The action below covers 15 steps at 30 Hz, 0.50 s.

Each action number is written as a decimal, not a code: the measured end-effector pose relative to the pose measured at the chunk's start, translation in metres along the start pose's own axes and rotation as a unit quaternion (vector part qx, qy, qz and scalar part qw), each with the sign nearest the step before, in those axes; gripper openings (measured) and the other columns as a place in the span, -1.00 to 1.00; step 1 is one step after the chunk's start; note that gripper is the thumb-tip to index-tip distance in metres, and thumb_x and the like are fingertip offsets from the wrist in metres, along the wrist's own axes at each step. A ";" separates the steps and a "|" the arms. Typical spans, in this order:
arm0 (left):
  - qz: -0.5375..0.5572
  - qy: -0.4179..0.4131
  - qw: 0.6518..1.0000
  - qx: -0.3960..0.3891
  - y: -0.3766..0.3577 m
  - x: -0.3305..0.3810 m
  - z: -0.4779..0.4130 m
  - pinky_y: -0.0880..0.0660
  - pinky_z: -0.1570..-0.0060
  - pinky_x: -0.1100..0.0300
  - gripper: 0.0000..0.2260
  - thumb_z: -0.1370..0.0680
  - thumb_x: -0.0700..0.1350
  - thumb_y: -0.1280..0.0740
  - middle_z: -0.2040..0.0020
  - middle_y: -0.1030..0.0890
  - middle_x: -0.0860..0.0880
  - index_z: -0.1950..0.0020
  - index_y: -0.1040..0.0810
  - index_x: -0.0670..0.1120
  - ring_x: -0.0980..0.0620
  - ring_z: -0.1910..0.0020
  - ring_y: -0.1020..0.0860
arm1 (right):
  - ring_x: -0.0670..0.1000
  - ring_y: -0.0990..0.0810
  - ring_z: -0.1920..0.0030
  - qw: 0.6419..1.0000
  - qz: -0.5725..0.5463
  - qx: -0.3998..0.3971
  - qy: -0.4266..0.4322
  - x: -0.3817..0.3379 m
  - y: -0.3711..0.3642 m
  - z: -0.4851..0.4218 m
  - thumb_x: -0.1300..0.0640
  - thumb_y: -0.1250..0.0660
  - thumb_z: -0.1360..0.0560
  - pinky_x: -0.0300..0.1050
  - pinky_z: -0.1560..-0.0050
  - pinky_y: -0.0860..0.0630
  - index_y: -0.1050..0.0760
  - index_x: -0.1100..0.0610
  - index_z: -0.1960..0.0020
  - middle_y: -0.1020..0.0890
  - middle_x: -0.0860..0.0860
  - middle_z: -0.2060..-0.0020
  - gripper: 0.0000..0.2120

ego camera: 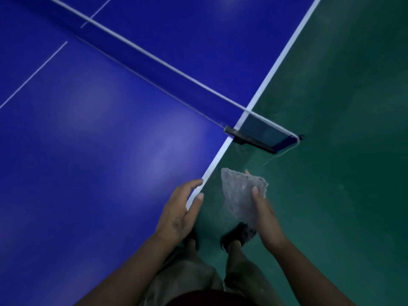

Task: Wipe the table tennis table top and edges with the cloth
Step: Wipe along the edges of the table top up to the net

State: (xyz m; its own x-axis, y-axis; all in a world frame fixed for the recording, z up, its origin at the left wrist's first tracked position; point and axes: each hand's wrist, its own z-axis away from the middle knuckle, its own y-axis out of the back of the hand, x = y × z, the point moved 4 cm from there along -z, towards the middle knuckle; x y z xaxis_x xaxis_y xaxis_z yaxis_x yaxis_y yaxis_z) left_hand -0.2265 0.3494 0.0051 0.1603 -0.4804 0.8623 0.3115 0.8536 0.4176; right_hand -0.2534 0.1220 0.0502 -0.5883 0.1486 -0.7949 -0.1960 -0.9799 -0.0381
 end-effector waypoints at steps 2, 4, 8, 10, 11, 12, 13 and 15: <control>0.019 -0.005 0.999 -0.044 -0.025 0.038 -0.011 -0.37 -0.51 0.12 -0.54 -0.64 0.43 -0.23 -0.50 -0.46 0.37 -0.53 -0.34 0.45 0.25 -0.55 -0.40 | -0.08 -0.67 -0.31 0.995 -0.083 0.028 -0.043 -0.014 0.030 0.008 -0.21 -0.21 -0.61 -0.04 -0.35 -0.56 -0.56 -0.12 -0.43 -0.68 -0.09 -0.35 -0.55; 0.060 0.000 0.995 -0.077 -0.049 0.077 -0.018 -0.37 -0.46 0.18 -0.39 -0.57 0.46 -0.33 -0.48 -0.47 0.41 -0.60 -0.27 0.45 0.33 -0.52 -0.40 | 0.04 -0.74 -0.22 0.988 -0.127 0.034 -0.081 -0.025 0.061 0.016 -0.25 -0.26 -0.56 0.05 -0.27 -0.58 -0.64 -0.04 -0.31 -0.74 0.03 -0.24 -0.55; 0.091 0.012 0.988 -0.125 -0.093 0.141 -0.028 -0.53 -0.34 0.03 -0.23 -0.52 0.26 -0.56 -0.26 -0.68 0.17 -0.63 -0.24 0.42 0.16 -0.34 -0.62 | 0.18 -0.72 -0.26 0.978 -0.179 0.037 -0.104 -0.044 0.120 0.023 -0.26 -0.26 -0.57 0.23 -0.41 -0.54 -0.57 0.11 -0.40 -0.73 0.14 -0.25 -0.42; 0.070 0.005 0.987 -0.147 -0.112 0.166 -0.031 -0.59 -0.32 -0.05 -0.21 -0.47 0.17 -0.64 -0.19 -0.69 0.08 -0.60 -0.32 0.39 0.06 -0.25 -0.66 | 0.19 -0.70 -0.29 0.975 -0.196 0.021 -0.103 -0.051 0.147 0.024 -0.27 -0.19 -0.63 0.24 -0.41 -0.53 -0.53 0.14 -0.46 -0.71 0.15 -0.28 -0.39; 0.065 0.007 0.985 -0.158 -0.121 0.177 -0.033 -0.60 -0.32 -0.08 -0.23 -0.45 0.10 -0.67 -0.18 -0.68 0.07 -0.56 -0.37 0.37 0.04 -0.22 -0.67 | 0.18 -0.69 -0.31 0.973 -0.206 0.010 -0.104 -0.053 0.159 0.024 -0.28 -0.16 -0.65 0.23 -0.40 -0.55 -0.52 0.13 -0.47 -0.71 0.15 -0.29 -0.39; 0.067 0.013 0.983 -0.168 -0.129 0.186 -0.035 -0.61 -0.31 -0.08 -0.25 -0.44 0.02 -0.69 -0.18 -0.68 0.06 -0.52 -0.42 0.34 0.02 -0.21 -0.67 | 0.18 -0.68 -0.32 0.971 -0.216 -0.001 -0.104 -0.055 0.170 0.024 -0.29 -0.13 -0.65 0.22 -0.38 -0.57 -0.51 0.13 -0.47 -0.70 0.15 -0.30 -0.38; 0.072 0.016 0.981 -0.177 -0.137 0.195 -0.036 -0.61 -0.31 -0.06 -0.28 -0.44 -0.06 -0.70 -0.19 -0.68 0.05 -0.48 -0.46 0.29 0.01 -0.22 -0.67 | 0.17 -0.68 -0.34 0.968 -0.227 -0.012 -0.103 -0.058 0.179 0.025 -0.30 -0.11 -0.65 0.19 -0.37 -0.60 -0.51 0.12 -0.47 -0.69 0.14 -0.31 -0.37; 0.077 0.018 0.979 -0.189 -0.152 0.210 -0.040 -0.61 -0.31 -0.02 -0.34 -0.44 -0.19 -0.68 -0.22 -0.67 0.02 -0.41 -0.51 0.22 0.00 -0.25 -0.65 | 0.15 -0.66 -0.36 0.966 -0.238 -0.034 -0.096 -0.062 0.196 0.025 -0.30 -0.09 -0.65 0.16 -0.36 -0.61 -0.49 0.11 -0.49 -0.68 0.14 -0.35 -0.37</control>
State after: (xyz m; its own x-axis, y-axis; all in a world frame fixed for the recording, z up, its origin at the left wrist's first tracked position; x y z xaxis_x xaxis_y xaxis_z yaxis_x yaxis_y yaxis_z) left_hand -0.2025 0.1109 0.1109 0.2633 -0.3639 0.8935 0.6036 0.7846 0.1417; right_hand -0.2748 -0.0758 0.1069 -0.5794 0.6005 -0.5510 -0.4318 -0.7996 -0.4174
